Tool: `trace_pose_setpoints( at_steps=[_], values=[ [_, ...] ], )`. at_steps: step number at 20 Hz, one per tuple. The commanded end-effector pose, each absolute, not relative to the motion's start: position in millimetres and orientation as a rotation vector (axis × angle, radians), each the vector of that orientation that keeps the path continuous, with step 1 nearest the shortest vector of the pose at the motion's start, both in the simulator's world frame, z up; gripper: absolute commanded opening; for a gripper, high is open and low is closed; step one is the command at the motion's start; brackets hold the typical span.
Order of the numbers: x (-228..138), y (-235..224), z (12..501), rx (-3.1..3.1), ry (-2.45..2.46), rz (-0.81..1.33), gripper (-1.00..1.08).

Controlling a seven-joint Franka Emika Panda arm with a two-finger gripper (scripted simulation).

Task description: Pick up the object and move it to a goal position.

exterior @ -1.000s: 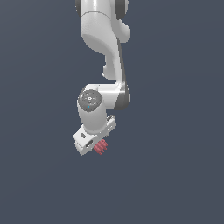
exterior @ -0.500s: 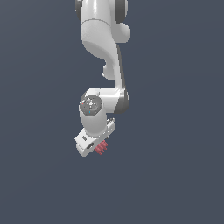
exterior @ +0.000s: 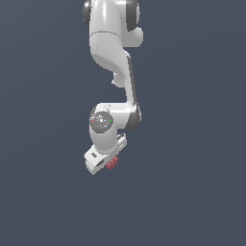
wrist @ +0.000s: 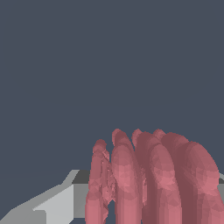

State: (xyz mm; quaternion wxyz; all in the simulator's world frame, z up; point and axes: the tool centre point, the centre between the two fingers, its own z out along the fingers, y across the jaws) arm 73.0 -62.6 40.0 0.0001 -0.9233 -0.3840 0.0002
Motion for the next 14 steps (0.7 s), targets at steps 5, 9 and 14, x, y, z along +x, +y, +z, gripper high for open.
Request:
trace_pose_setpoints(
  at_steps=[5, 9, 14],
  values=[
    [73.4, -62.5, 40.0, -2.901, -1.207, 0.000, -1.00],
    [73.4, -62.5, 40.0, -2.901, -1.207, 0.000, -1.00],
    [72.9, -64.3, 45.0, -2.901, -1.207, 0.000, -1.00]
  ],
)
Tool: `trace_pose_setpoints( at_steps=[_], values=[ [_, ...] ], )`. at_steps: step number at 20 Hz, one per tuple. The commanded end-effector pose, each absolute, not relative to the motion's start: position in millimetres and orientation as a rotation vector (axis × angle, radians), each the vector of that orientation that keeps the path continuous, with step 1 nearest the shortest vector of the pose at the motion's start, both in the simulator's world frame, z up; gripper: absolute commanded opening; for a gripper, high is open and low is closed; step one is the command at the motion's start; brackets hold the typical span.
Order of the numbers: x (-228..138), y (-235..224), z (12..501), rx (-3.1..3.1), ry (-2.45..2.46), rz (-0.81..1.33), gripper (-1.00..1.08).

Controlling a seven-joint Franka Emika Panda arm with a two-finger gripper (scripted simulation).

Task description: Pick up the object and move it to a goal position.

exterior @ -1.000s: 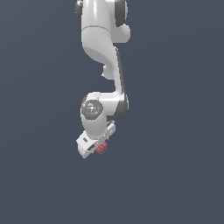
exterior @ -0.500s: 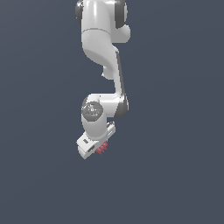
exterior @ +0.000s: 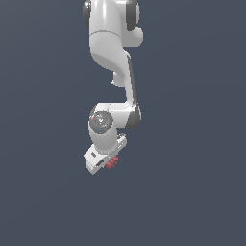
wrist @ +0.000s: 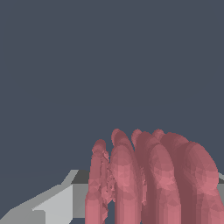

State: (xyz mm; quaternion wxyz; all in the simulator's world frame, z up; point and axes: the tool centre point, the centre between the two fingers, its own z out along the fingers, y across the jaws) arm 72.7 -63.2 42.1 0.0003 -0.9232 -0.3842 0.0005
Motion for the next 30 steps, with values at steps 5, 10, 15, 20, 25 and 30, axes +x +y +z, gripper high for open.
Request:
trace_pose_setpoints(
  at_steps=[5, 10, 15, 20, 25, 30],
  values=[
    [71, -71, 66, -2.901, -1.207, 0.000, -1.00],
    [69, -85, 104, -2.901, -1.207, 0.000, -1.00],
    [65, -103, 157, -2.901, -1.207, 0.000, -1.00],
    [62, -122, 214, -2.900, -1.207, 0.000, -1.00],
    [59, -141, 270, -2.899, -1.208, -0.001, -1.00],
    [57, -159, 322, -2.899, -1.208, -0.001, -1.00]
  ],
)
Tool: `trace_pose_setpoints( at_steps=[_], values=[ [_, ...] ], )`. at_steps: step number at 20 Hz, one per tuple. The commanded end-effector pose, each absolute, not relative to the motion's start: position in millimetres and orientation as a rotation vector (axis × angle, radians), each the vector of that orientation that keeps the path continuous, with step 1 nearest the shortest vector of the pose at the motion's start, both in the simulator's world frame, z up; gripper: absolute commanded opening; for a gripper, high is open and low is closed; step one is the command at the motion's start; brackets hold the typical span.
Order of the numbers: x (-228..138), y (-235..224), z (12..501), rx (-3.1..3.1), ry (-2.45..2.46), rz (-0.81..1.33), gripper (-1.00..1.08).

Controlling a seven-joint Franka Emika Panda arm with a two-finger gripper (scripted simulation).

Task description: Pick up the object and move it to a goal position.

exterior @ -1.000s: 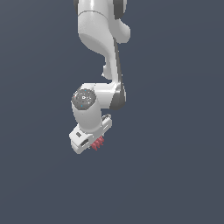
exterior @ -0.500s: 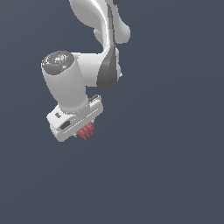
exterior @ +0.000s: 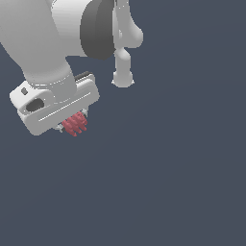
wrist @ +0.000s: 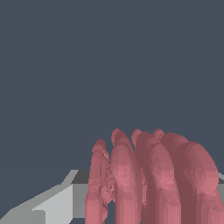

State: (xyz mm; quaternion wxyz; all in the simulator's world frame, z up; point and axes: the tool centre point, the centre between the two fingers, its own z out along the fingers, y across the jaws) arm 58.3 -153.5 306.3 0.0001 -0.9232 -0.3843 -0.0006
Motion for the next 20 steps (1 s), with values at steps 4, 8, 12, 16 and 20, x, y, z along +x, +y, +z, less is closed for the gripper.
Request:
trace_pose_setpoints(
  at_steps=[4, 8, 12, 16, 20],
  values=[
    [57, -171, 355, -2.900, -1.207, -0.001, -1.00],
    [57, -179, 378, -2.900, -1.207, -0.001, -1.00],
    [57, -184, 393, -2.900, -1.206, -0.001, -1.00],
    [58, -187, 400, -2.900, -1.206, -0.001, -1.00],
    [58, -188, 403, -2.900, -1.206, -0.001, -1.00]
  ],
)
